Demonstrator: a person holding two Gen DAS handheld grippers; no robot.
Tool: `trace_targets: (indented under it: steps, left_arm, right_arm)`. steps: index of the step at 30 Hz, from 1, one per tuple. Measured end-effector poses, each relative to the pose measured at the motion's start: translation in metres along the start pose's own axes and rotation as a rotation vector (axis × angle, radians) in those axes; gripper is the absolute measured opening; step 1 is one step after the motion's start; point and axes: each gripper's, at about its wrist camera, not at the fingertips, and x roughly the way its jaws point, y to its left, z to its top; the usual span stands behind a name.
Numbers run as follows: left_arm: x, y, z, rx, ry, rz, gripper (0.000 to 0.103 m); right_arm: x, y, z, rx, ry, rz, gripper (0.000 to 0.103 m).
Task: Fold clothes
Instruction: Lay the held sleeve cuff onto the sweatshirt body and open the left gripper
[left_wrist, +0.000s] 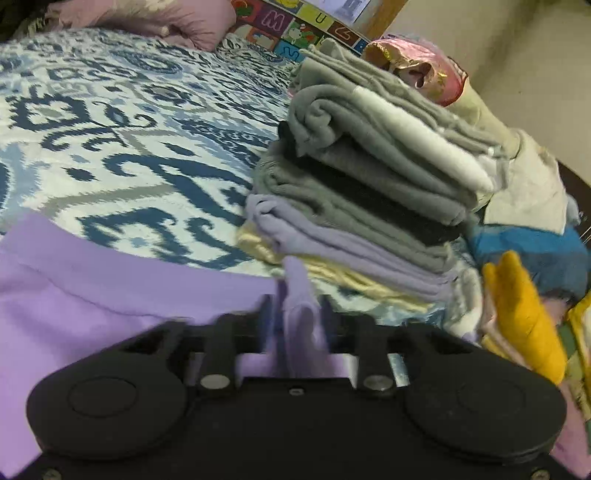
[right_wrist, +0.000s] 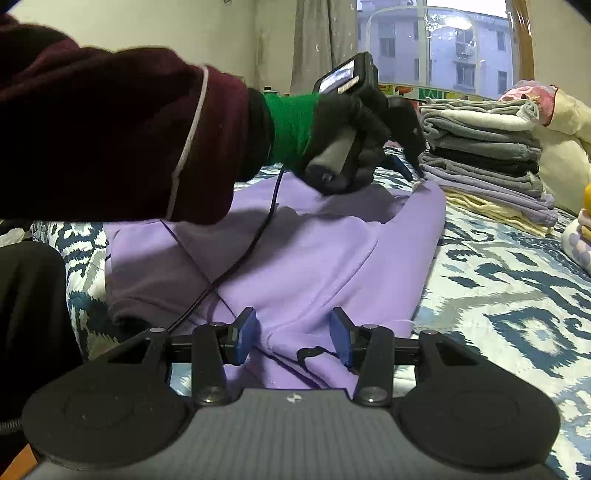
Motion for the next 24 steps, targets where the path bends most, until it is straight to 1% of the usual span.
trace_targets:
  steps: [2,3,4,5,6,8,9,10,11,12,14,16,17,18,20,21,22,23,24]
  left_arm:
    - [0.013,-0.007,0.003,0.016,0.057,-0.004,0.045]
    - [0.022,-0.011,0.002,0.034,0.098,0.004,0.044]
    - [0.030,-0.014,0.000,0.059,0.136,0.018,0.025]
    - [0.032,-0.017,-0.002,0.078,0.148,0.028,0.007]
    - [0.028,-0.019,-0.003,0.091,0.117,0.027,0.007]
    - [0.007,-0.020,-0.007,0.118,0.006,0.008,0.007]
    - [0.003,-0.018,-0.010,0.136,-0.025,0.012,0.007]
    - [0.003,-0.015,-0.014,0.156,-0.037,0.029,0.007]
    - [0.007,-0.010,-0.017,0.168,-0.027,0.058,0.007]
    - [0.015,-0.005,-0.021,0.172,-0.001,0.080,0.007]
    - [0.020,0.000,-0.024,0.168,0.017,0.077,0.007]
    - [0.019,0.001,-0.022,0.147,0.010,0.063,0.008]
    - [0.022,0.001,-0.021,0.141,0.019,0.072,0.009]
    - [0.028,0.001,-0.022,0.151,0.044,0.099,0.009]
    - [0.035,-0.003,-0.024,0.211,0.060,0.125,0.014]
    - [0.035,-0.004,-0.022,0.222,0.067,0.122,0.014]
    - [0.033,-0.004,-0.018,0.215,0.065,0.124,0.020]
    - [0.028,-0.003,-0.014,0.207,0.053,0.136,0.026]
    - [0.019,-0.002,-0.011,0.200,0.016,0.151,0.026]
  right_arm:
    - [0.000,0.000,0.000,0.001,0.000,0.001,0.046]
    - [0.000,0.000,0.000,0.003,0.000,0.002,0.046]
    - [0.000,-0.001,0.000,0.005,-0.001,0.004,0.046]
    - [0.000,-0.001,-0.001,0.006,-0.001,0.004,0.046]
    - [0.000,-0.001,0.000,0.005,0.000,0.004,0.046]
    - [0.000,-0.001,0.000,0.010,0.001,0.006,0.046]
    - [0.000,-0.002,0.000,0.014,0.002,0.008,0.046]
    - [0.000,-0.002,0.000,0.018,0.002,0.011,0.046]
    - [-0.001,-0.003,-0.001,0.022,0.002,0.016,0.046]
    - [-0.001,-0.003,-0.001,0.025,0.002,0.021,0.046]
    - [-0.002,-0.004,-0.002,0.027,0.002,0.027,0.047]
    - [-0.002,-0.004,-0.002,0.028,0.003,0.030,0.047]
    - [-0.002,-0.004,-0.002,0.029,0.003,0.030,0.047]
    - [-0.002,-0.004,-0.002,0.029,0.003,0.030,0.047]
    - [0.000,-0.002,-0.002,0.028,0.004,0.030,0.048]
    - [0.000,-0.002,-0.001,0.026,0.005,0.031,0.050]
    - [0.001,-0.001,-0.001,0.024,0.006,0.031,0.050]
    - [0.001,0.000,-0.001,0.021,0.007,0.032,0.051]
    - [0.001,0.000,-0.001,0.019,0.009,0.031,0.052]
